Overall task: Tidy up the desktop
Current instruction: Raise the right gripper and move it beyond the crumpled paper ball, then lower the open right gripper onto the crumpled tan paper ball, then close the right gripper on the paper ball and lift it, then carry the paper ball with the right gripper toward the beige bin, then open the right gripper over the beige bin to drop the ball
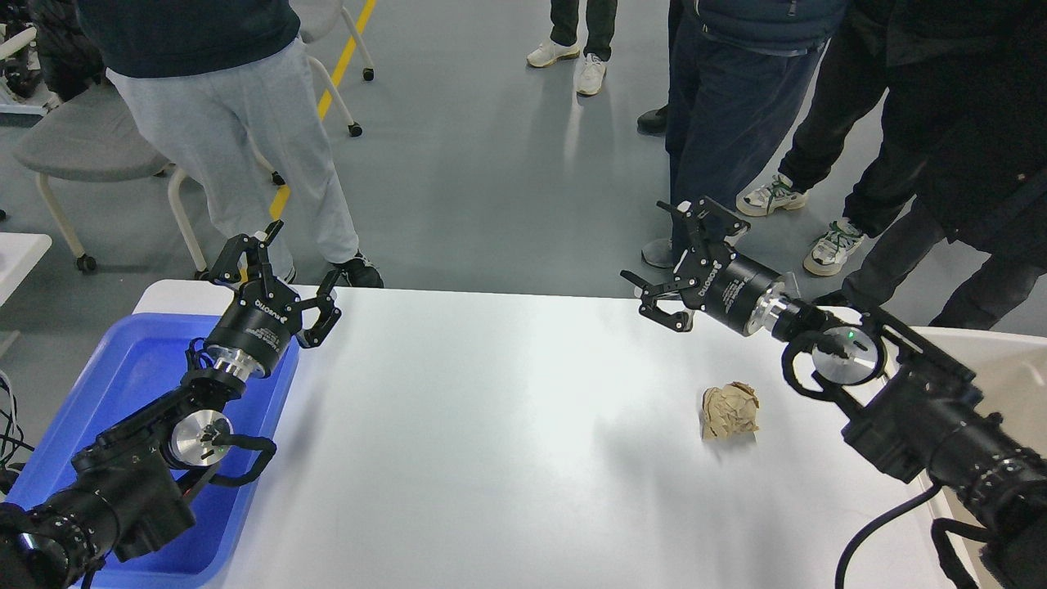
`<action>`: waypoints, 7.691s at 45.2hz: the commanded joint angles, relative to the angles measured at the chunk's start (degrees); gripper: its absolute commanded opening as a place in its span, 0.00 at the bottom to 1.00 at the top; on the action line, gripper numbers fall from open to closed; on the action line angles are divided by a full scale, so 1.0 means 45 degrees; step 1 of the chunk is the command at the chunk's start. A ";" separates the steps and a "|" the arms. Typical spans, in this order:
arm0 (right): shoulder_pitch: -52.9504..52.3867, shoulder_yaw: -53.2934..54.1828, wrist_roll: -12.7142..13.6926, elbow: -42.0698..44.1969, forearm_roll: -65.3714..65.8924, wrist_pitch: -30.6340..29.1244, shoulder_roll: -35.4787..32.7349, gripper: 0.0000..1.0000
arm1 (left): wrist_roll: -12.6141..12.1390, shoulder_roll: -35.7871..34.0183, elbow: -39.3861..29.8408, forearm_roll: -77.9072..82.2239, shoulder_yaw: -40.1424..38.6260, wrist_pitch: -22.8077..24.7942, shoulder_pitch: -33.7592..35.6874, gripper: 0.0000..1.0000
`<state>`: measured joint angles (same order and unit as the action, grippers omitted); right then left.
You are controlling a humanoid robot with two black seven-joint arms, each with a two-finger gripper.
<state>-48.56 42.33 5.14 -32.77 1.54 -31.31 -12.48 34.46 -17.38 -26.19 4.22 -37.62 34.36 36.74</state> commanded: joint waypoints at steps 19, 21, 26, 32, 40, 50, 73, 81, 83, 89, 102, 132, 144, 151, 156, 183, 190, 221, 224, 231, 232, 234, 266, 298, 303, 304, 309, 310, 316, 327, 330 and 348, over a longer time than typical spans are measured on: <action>-0.4946 -0.6547 0.0030 -0.3165 0.2525 -0.0034 -0.5094 1.00 | -0.0003 -0.0005 0.0000 0.0000 0.0000 0.0000 0.0000 1.00; -0.5418 -0.7275 0.0030 -0.3264 0.2742 -0.0054 -0.5311 1.00 | -0.0003 -0.0004 0.0000 0.0000 0.0000 0.0000 0.0000 1.00; -0.6435 -0.9247 -0.0028 -0.3771 0.3503 -0.0054 -0.5624 1.00 | -0.0003 -0.0005 0.0000 0.0000 0.0000 0.0000 0.0000 1.00; -0.7236 -1.1748 -0.0028 -0.5216 0.5123 0.0064 -0.5918 1.00 | -0.0003 -0.0005 0.0000 0.0000 0.0000 0.0000 0.0000 1.00; -0.7335 -1.3273 -0.0028 -0.5628 0.6530 0.0785 -0.5742 1.00 | -0.0003 0.0015 0.0000 0.0000 -0.0020 0.0000 0.0000 1.00; -0.7023 -1.4680 -0.0028 -0.5374 0.8133 0.2016 -0.4825 1.00 | -0.0003 -0.0005 0.0000 0.0000 -0.0020 0.0000 0.0000 1.00; -0.5090 -1.4837 -0.0048 -0.3050 0.9715 0.3013 -0.2774 1.00 | -0.0003 -0.0005 0.0000 0.0000 0.0000 0.0000 0.0000 1.00; -0.4484 -1.4798 -0.0067 -0.2367 0.9735 0.3130 -0.2090 1.00 | -0.0003 0.0015 0.0000 0.0000 -0.0020 0.0000 0.0000 1.00; -0.4367 -1.4798 -0.0087 -0.2249 0.9735 0.3130 -0.1992 1.00 | -0.0003 -0.0005 0.0000 0.0000 -0.0020 0.0000 0.0000 1.00; -0.3995 -1.4817 -0.0087 -0.1898 0.9755 0.3227 -0.1621 1.00 | -0.0003 0.0015 0.0000 0.0000 -0.0020 0.0000 0.0000 1.00; -0.3644 -1.4817 -0.0184 -0.1643 0.9891 0.3481 -0.1543 1.00 | -0.0003 -0.0004 0.0000 0.0000 0.0000 0.0000 0.0000 1.00; -0.3116 -1.4622 -0.0282 -0.1214 0.9852 0.4048 -0.0957 1.00 | -0.0003 -0.0005 0.0000 0.0000 0.0000 0.0000 0.0000 1.00; -0.2902 -1.4622 -0.0321 -0.0901 0.9852 0.4106 -0.0742 1.00 | -0.0003 -0.0005 0.0000 0.0000 -0.0020 0.0000 0.0000 1.00; -0.2745 -1.4622 -0.0477 -0.0589 0.9852 0.4106 -0.0508 1.00 | -0.0003 -0.0005 0.0000 0.0000 0.0000 0.0000 0.0000 1.00; -0.2648 -1.4622 -0.0536 -0.0530 0.9852 0.4145 -0.0429 1.00 | -0.0003 -0.0005 0.0000 0.0000 -0.0020 0.0000 0.0000 1.00; -0.2218 -1.4642 -0.0790 0.0095 0.9813 0.4575 -0.0156 0.52 | -0.0003 -0.0005 0.0000 0.0000 0.0000 0.0000 0.0000 1.00; -0.2159 -1.4739 -0.0868 0.0076 0.9794 0.4536 -0.0156 0.08 | -0.0003 -0.0004 0.0000 0.0000 -0.0020 0.0000 0.0000 1.00; -0.3134 -1.4329 -0.0868 -0.1017 0.8681 0.4321 -0.1229 0.00 | -0.0003 -0.0005 0.0000 0.0000 -0.0020 0.0000 0.0000 1.00; -0.3564 -1.4349 -0.0868 -0.1602 0.8583 0.4185 -0.1697 0.00 | -0.0003 0.0015 0.0000 0.0000 0.0000 0.0000 0.0000 1.00; -0.5243 -1.4602 -0.0829 -0.3126 0.8095 0.3658 -0.3240 0.00 | -0.0003 0.0015 0.0000 0.0000 0.0000 0.0000 0.0000 1.00; -0.5477 -1.4641 -0.0829 -0.3321 0.8075 0.3541 -0.3455 0.00 | -0.0003 -0.0004 0.0000 0.0000 -0.0020 0.0000 0.0000 1.00; -0.5888 -1.4681 -0.0790 -0.3692 0.8016 0.3326 -0.3845 0.00 | -0.0003 -0.0004 0.0000 0.0000 -0.0020 0.0000 0.0000 1.00; -0.9073 -1.4681 -0.0302 -0.5237 0.8153 0.1626 -0.7441 0.00 | -0.0003 -0.0005 0.0000 0.0000 -0.0020 0.0000 0.0000 1.00; -0.2806 -1.2007 -0.0302 0.5343 0.3389 0.4595 -0.5296 0.00 | -0.0003 -0.0005 0.0000 0.0000 -0.0020 0.0000 -0.0020 1.00; -0.1595 -1.1148 -0.0302 0.8059 0.2900 0.4614 -0.3714 0.00 | -0.0003 0.0015 0.0000 0.0000 -0.0020 0.0000 -0.0020 1.00; -0.1438 -1.0933 -0.0302 0.8431 0.2841 0.4614 -0.3421 0.00 | -0.0003 -0.0004 0.0000 0.0000 -0.0020 0.0000 -0.0020 1.00; -0.0949 -0.9859 -0.0302 0.9547 0.2665 0.4887 -0.2365 0.00 | -0.0003 -0.0005 0.0000 0.0000 -0.0020 0.0000 -0.0020 1.00; -0.0871 -0.9644 -0.0282 0.9645 0.2626 0.5062 -0.2266 0.00 | -0.0003 -0.0005 0.0000 0.0000 0.0000 0.0000 -0.0020 1.00; -0.0324 -0.8414 -0.0243 0.9802 0.2626 0.5278 -0.2109 0.00 | -0.0003 -0.0005 0.0000 0.0000 -0.0020 0.0000 -0.0020 1.00; 0.0945 -0.6635 -0.0029 0.9763 0.2216 0.5278 -0.2148 0.00 | 0.0017 -0.0005 0.0000 0.0000 0.0000 0.0000 -0.0020 1.00; 0.1238 -0.6342 0.0050 0.9743 0.1846 0.5278 -0.2148 0.00 | -0.0003 -0.0004 0.0000 0.0000 -0.0020 0.0000 -0.0020 1.00; 0.2138 -0.5638 0.1026 0.9724 -0.1280 0.5278 -0.2109 0.00 | -0.0003 -0.0005 0.0000 0.0000 -0.0020 0.0000 -0.0020 1.00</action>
<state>-41.45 14.36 7.43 10.77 3.02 -7.64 -22.22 34.45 -17.37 -26.19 4.22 -37.69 34.35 36.65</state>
